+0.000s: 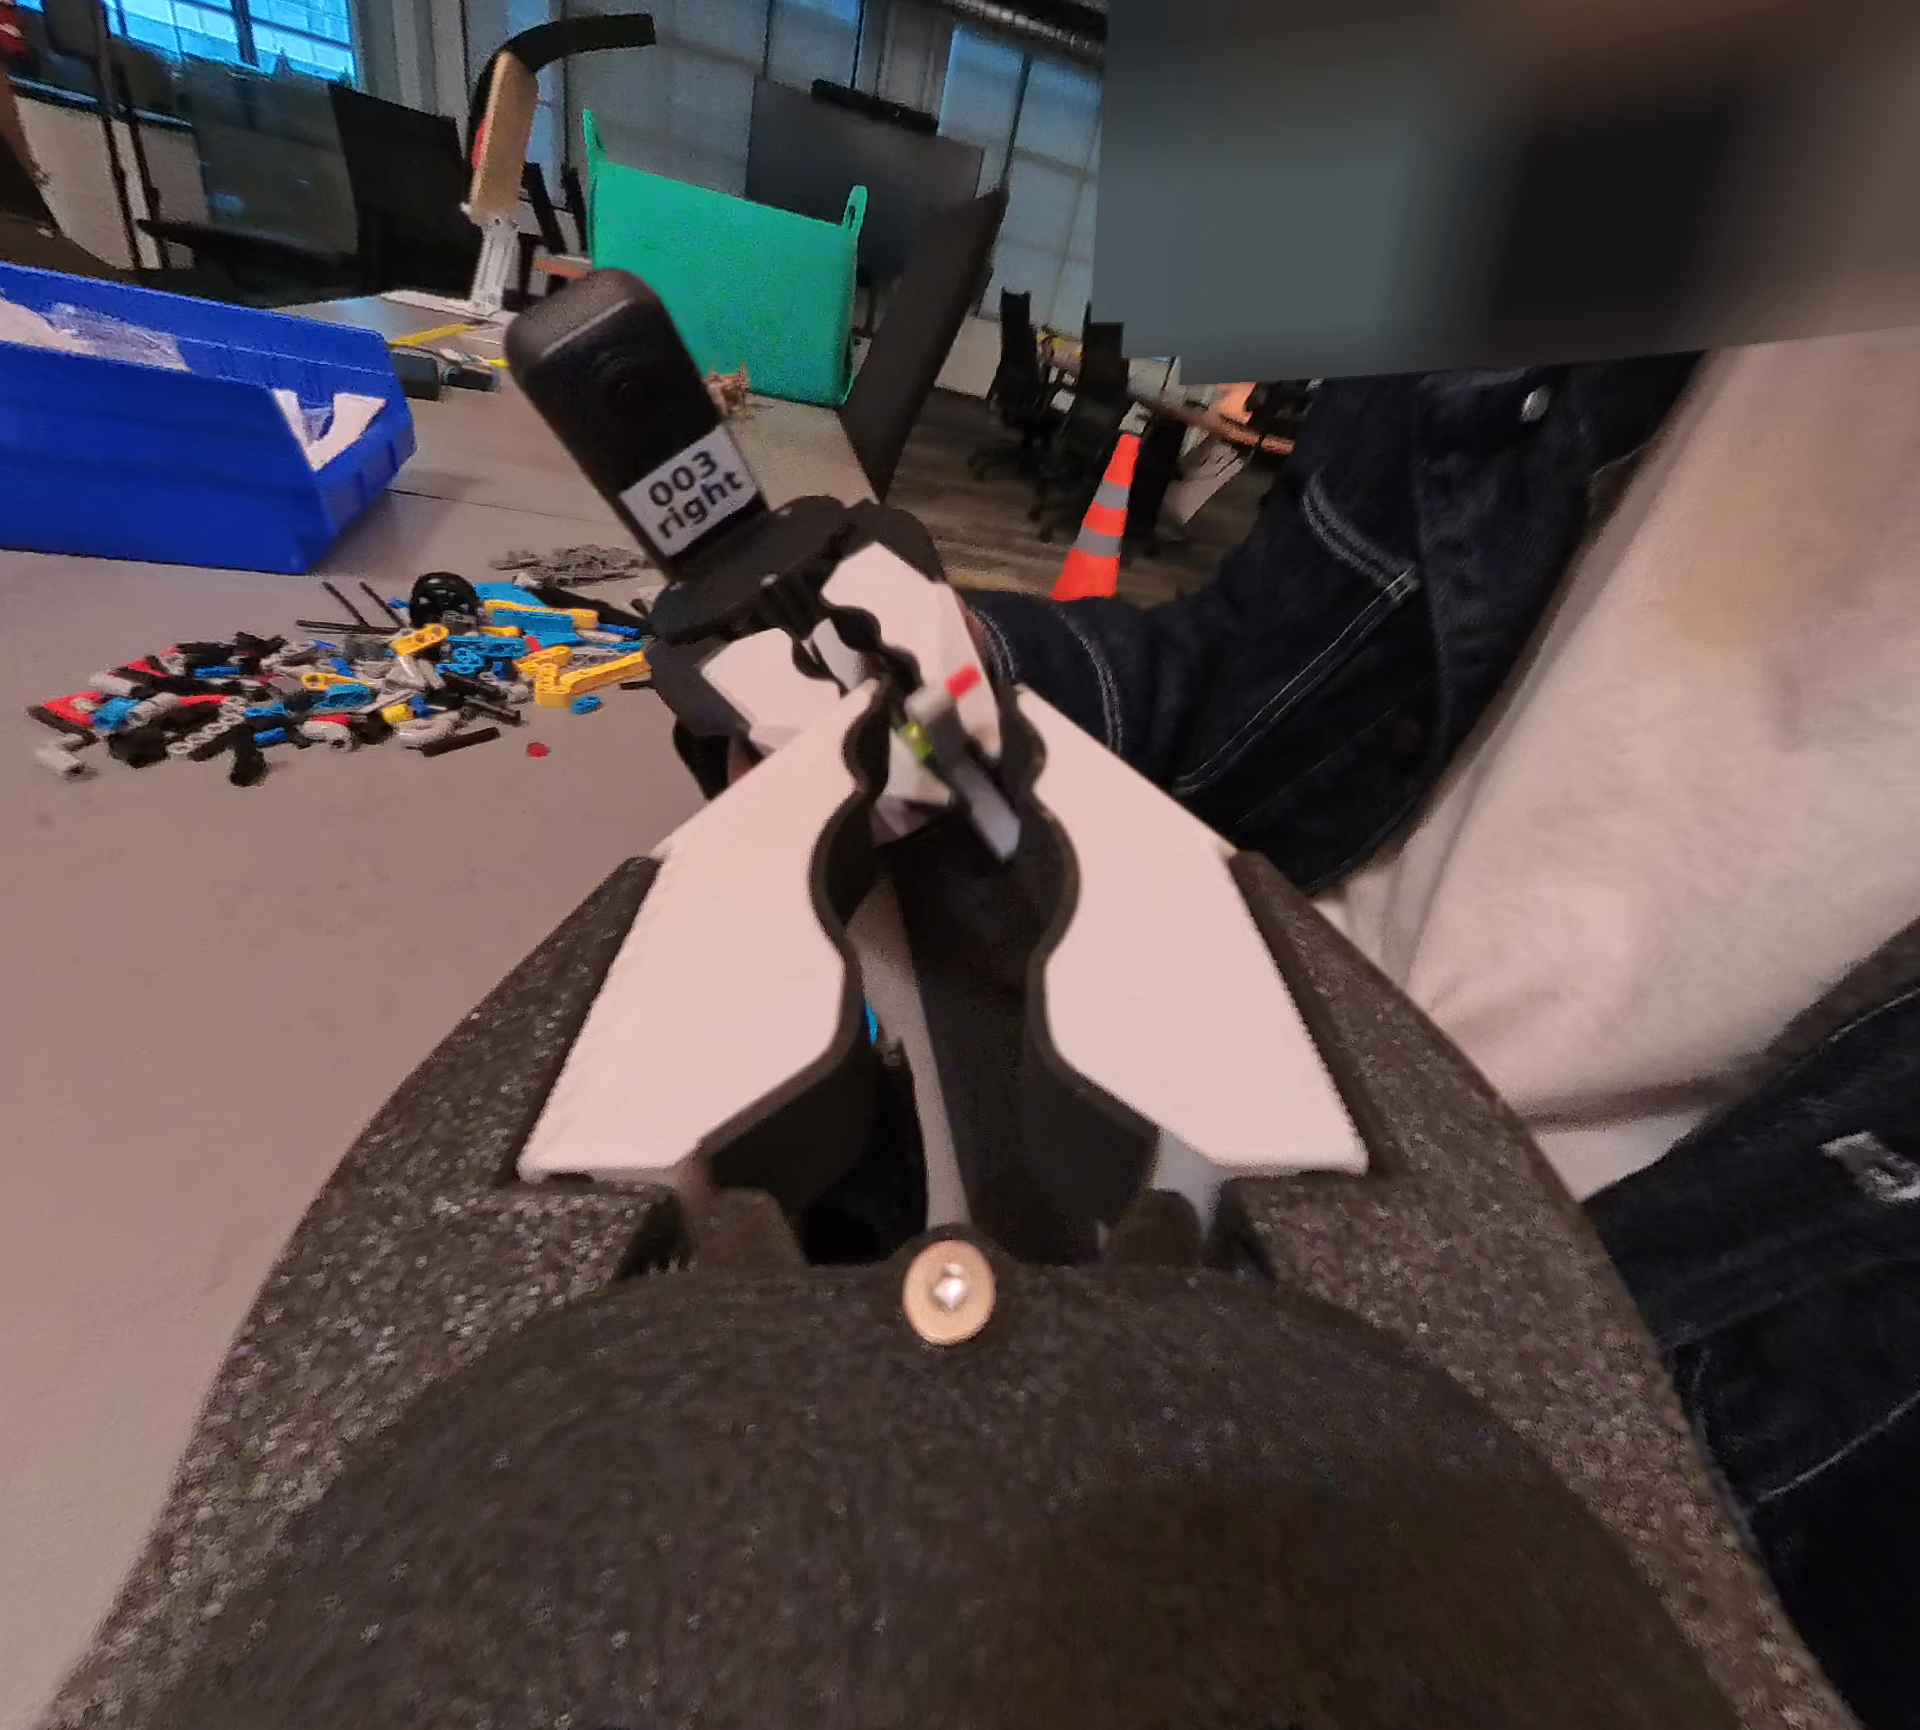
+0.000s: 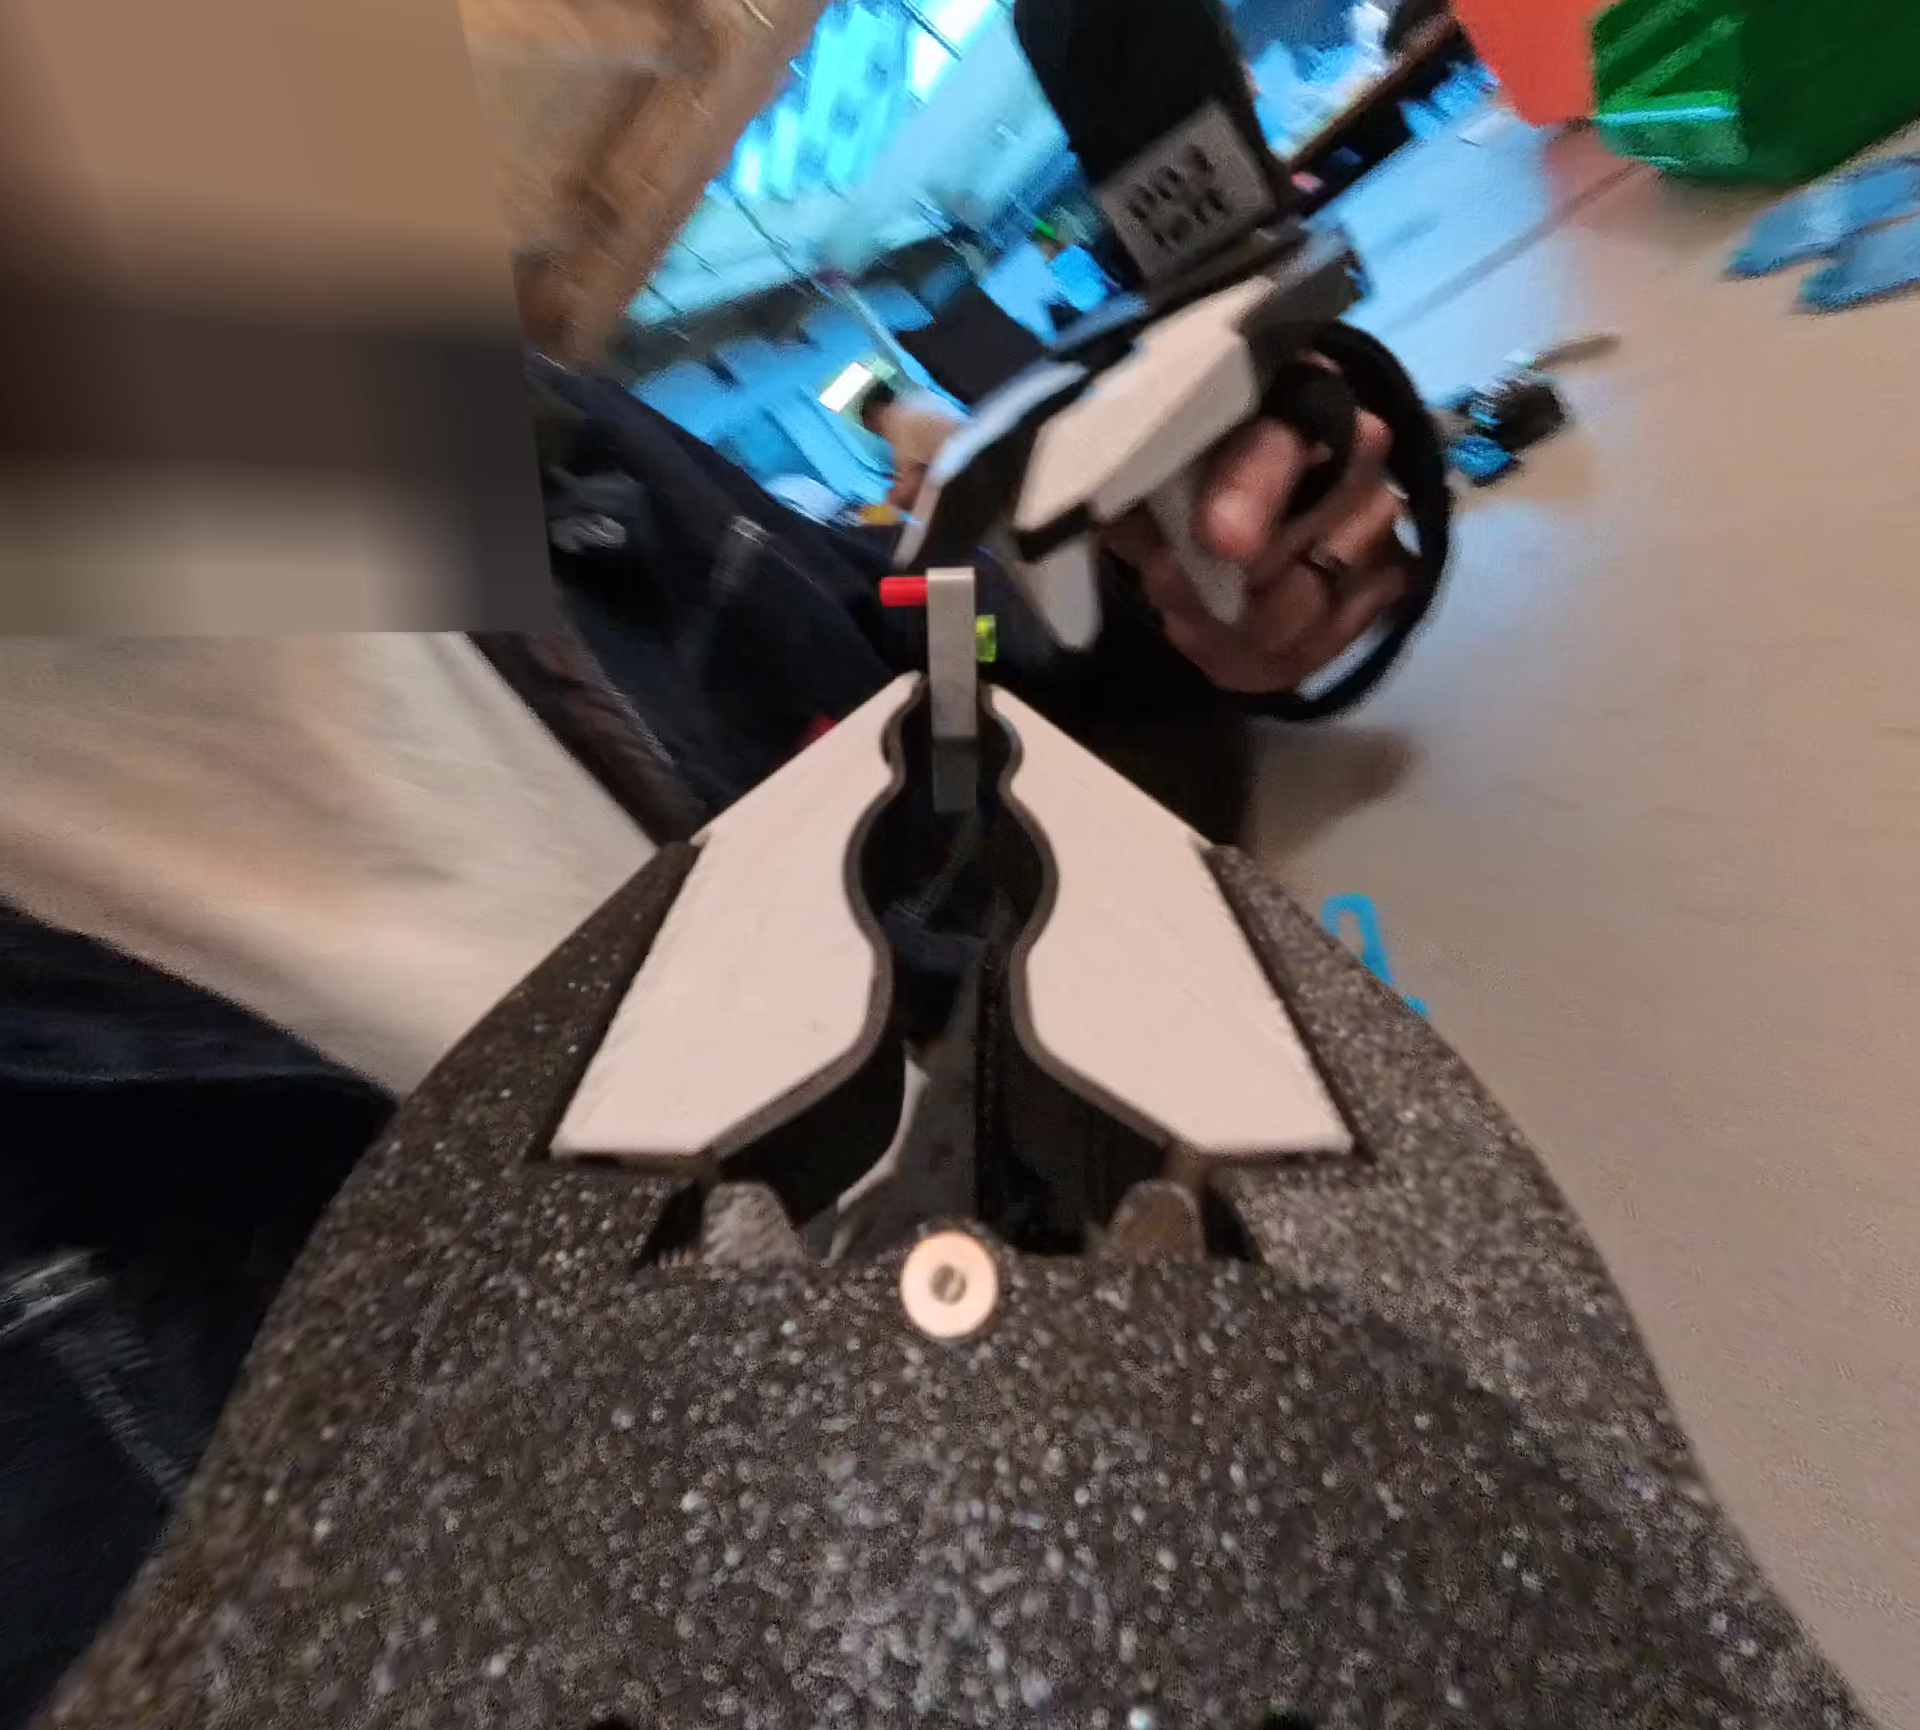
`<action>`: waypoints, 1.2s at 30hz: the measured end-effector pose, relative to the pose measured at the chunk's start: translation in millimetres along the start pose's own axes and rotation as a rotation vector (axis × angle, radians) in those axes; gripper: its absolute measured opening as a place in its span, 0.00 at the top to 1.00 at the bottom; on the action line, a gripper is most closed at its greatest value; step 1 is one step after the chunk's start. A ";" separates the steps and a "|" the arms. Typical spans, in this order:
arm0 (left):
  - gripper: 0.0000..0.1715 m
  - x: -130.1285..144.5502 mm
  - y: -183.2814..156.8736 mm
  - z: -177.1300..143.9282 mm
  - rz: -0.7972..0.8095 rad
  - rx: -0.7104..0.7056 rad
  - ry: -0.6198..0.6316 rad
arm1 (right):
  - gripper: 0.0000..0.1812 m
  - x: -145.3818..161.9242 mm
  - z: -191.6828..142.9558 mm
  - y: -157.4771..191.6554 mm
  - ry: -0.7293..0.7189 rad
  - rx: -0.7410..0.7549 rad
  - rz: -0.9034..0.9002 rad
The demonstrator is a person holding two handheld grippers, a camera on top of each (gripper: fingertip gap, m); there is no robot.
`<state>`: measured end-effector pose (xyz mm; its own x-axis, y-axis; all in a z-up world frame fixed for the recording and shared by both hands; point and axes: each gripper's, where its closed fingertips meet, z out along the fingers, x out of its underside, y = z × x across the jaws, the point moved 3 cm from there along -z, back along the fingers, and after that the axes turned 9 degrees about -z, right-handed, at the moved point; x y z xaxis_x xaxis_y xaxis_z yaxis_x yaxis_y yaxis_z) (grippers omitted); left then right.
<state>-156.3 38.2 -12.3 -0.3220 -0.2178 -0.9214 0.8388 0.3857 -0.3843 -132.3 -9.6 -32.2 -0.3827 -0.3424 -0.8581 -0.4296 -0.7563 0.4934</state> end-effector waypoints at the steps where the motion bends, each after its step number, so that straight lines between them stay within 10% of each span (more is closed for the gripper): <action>1: 0.87 -1.4 1.4 -0.5 -0.021 0.003 -0.007 | 0.97 -5.7 -0.2 9.0 -0.043 -0.083 0.025; 15: 0.97 -12.6 -12.4 13.7 -0.211 0.250 -0.170 | 0.97 -14.2 10.8 18.6 -0.183 -0.395 0.296; 25: 0.97 8.2 48.6 -12.3 -0.153 -0.240 -0.001 | 0.89 -22.2 -37.9 -42.3 -0.132 0.445 -0.157; 36: 0.97 19.2 41.4 -1.1 -0.159 -0.182 0.070 | 0.98 -10.8 -20.7 -36.6 -0.018 0.386 -0.209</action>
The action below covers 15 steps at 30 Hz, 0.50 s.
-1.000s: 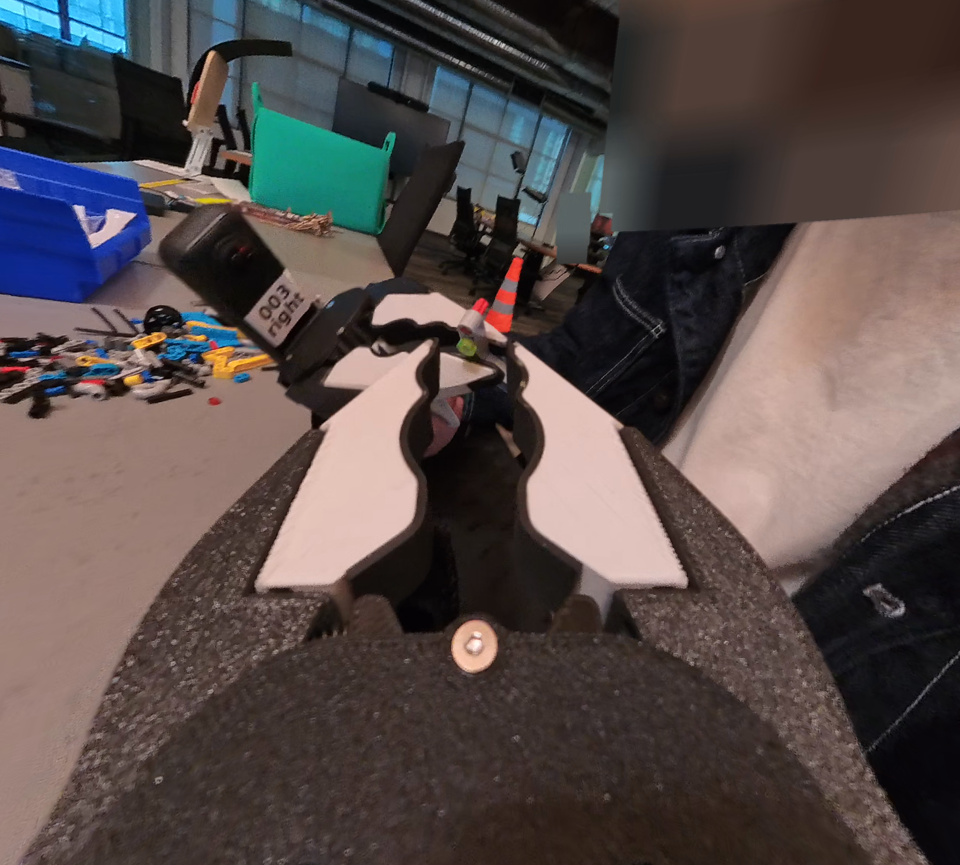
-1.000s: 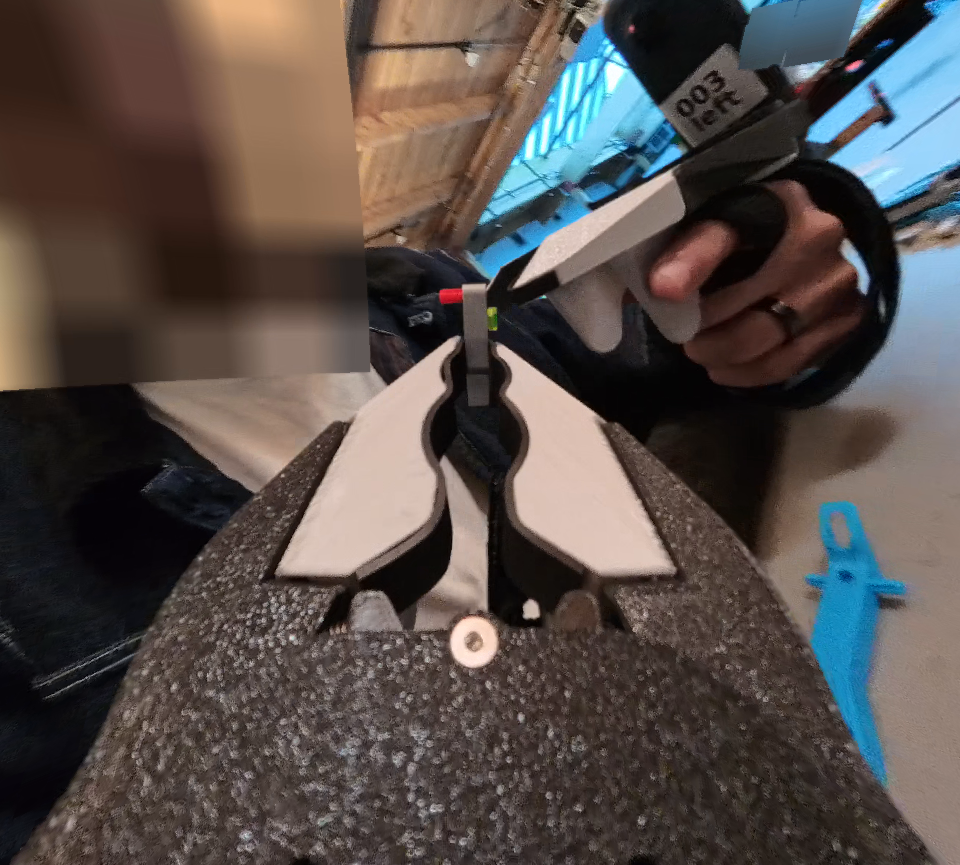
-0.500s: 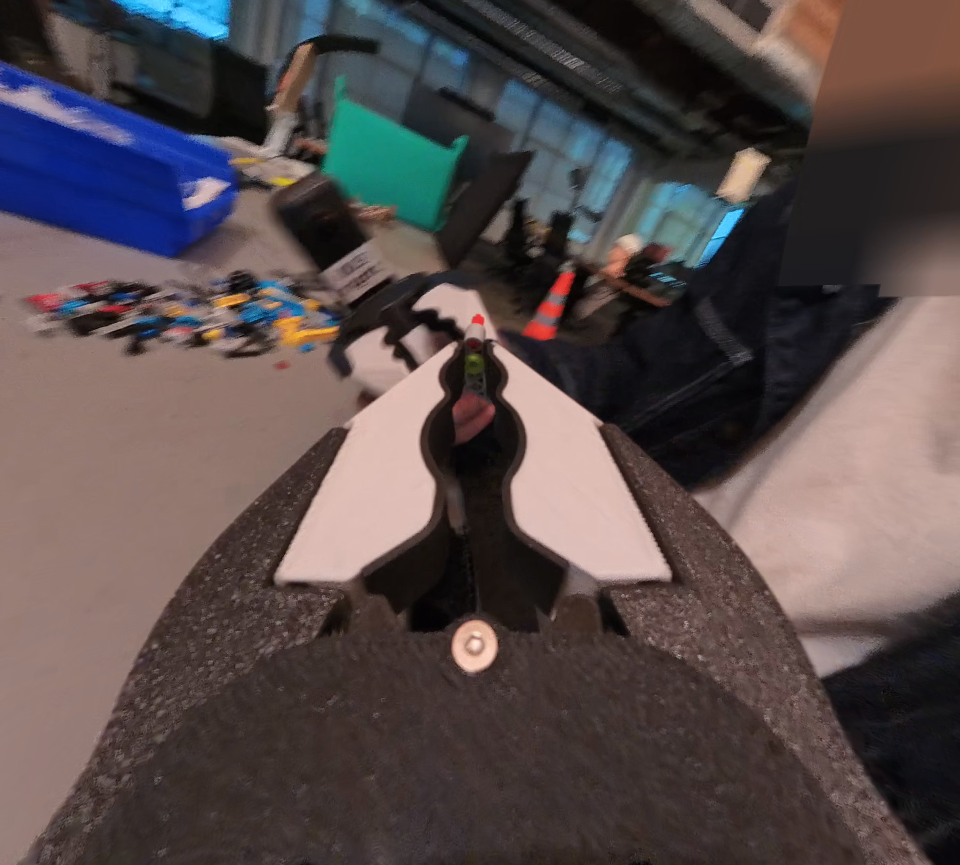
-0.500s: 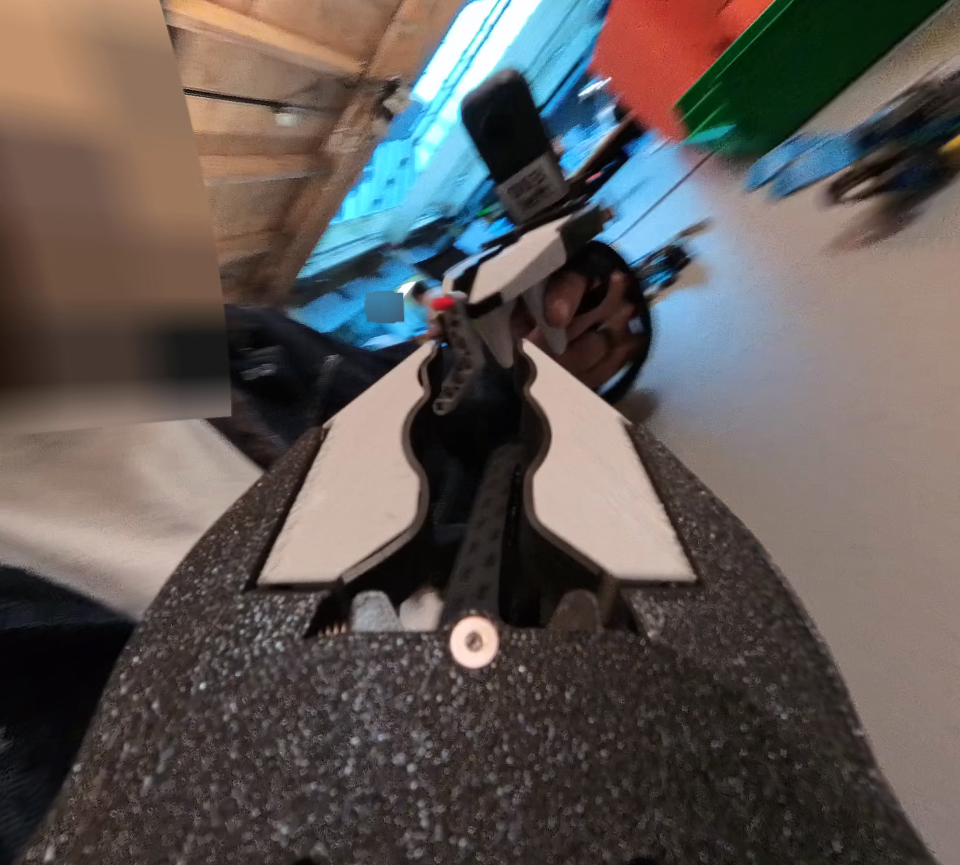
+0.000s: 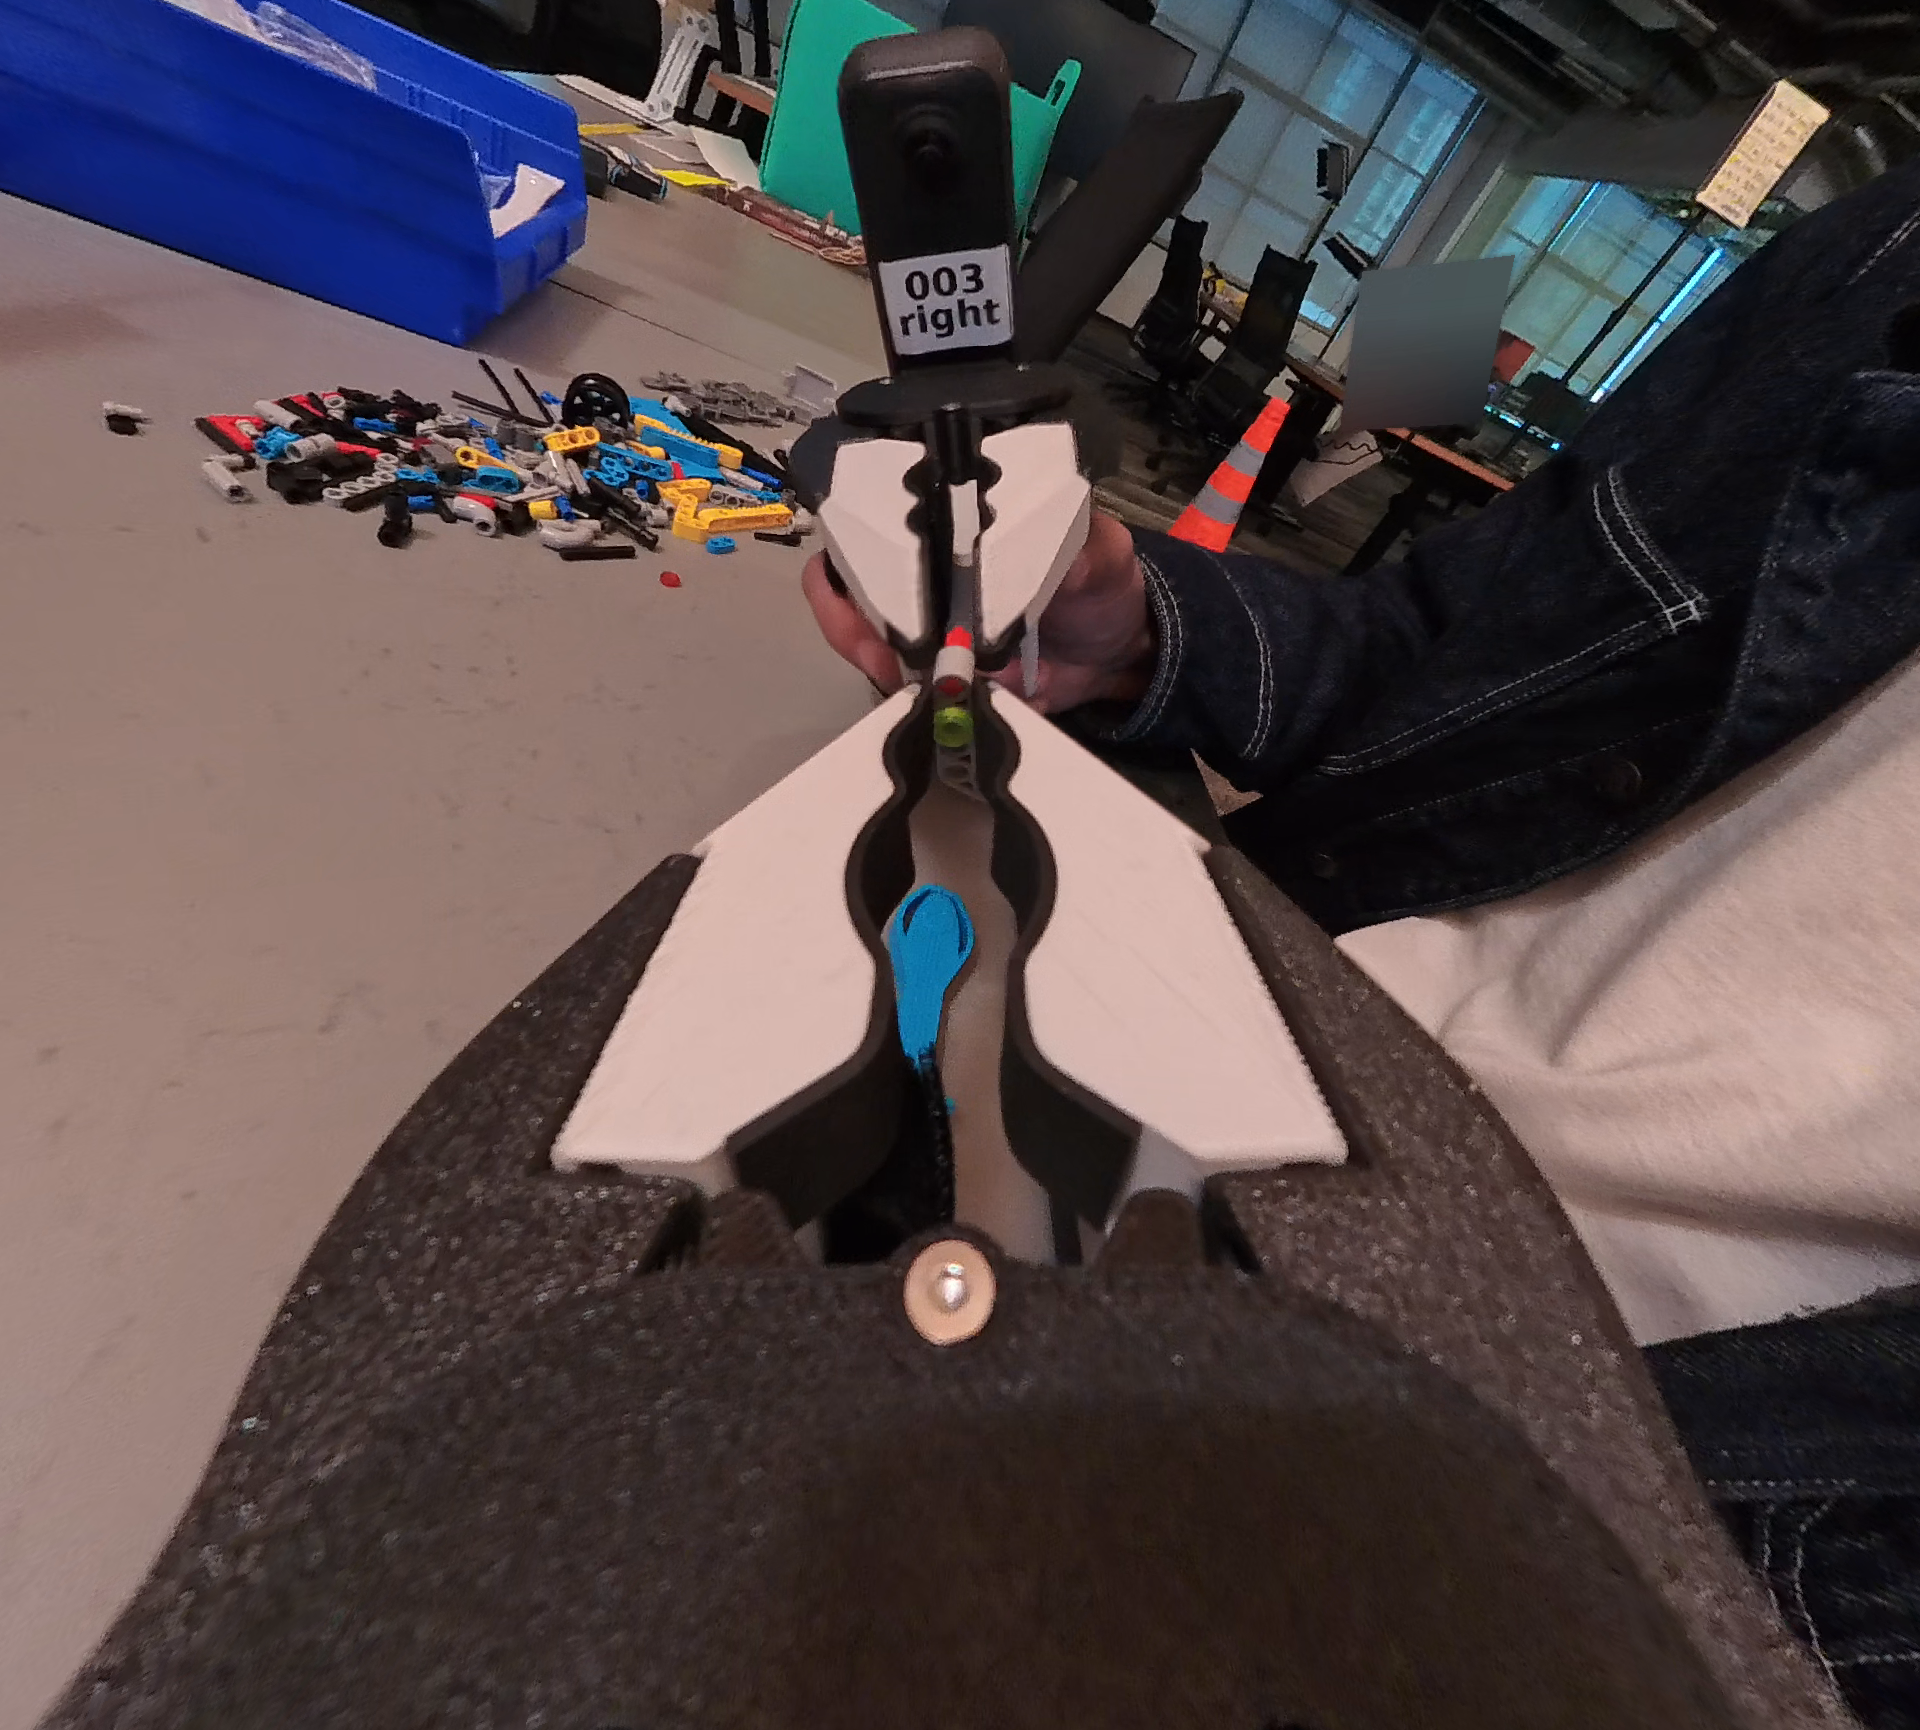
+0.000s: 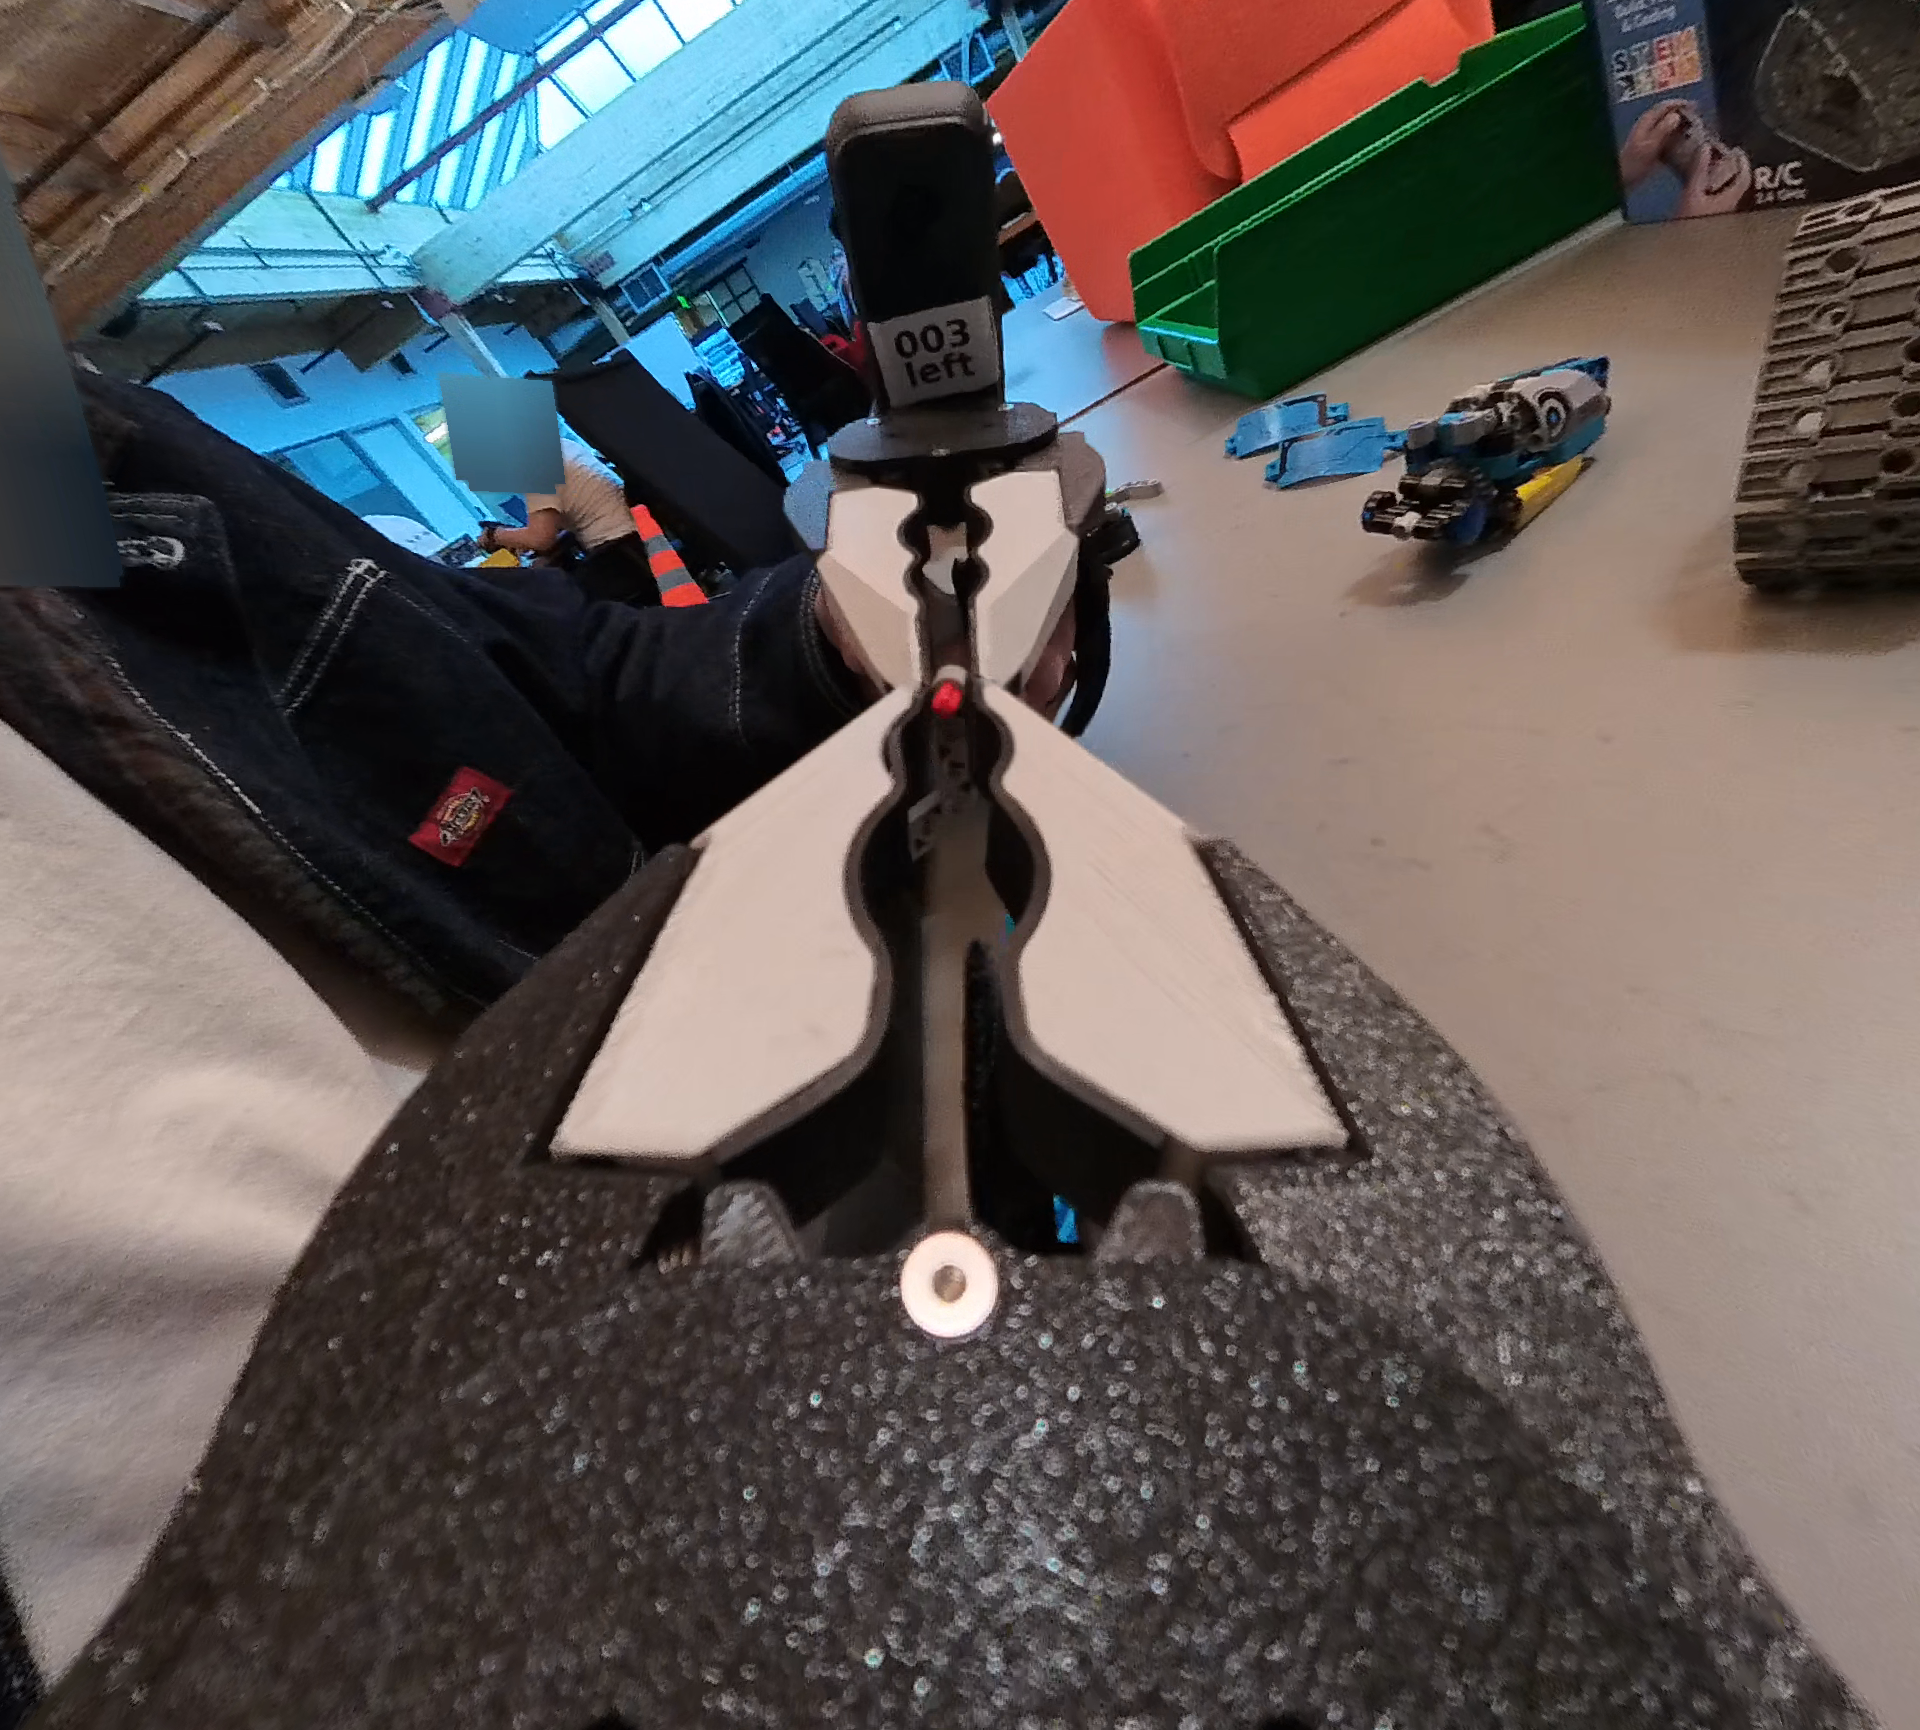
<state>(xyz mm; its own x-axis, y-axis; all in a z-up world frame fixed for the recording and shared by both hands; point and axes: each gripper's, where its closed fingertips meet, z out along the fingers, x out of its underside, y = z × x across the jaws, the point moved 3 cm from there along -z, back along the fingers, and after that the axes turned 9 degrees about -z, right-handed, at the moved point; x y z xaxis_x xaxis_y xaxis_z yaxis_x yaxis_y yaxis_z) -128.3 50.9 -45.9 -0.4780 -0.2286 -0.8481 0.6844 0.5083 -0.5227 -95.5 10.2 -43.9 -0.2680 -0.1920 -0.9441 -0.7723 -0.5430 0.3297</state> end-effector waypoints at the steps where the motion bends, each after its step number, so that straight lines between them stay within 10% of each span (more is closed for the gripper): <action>1: 0.97 1.1 0.1 0.6 0.000 -0.001 0.007 | 0.98 0.7 -0.2 -0.2 0.010 0.007 -0.011; 15: 0.97 -3.7 -0.4 -3.0 -0.004 -0.009 -0.055 | 0.99 -0.5 -1.6 -0.6 0.025 0.044 -0.067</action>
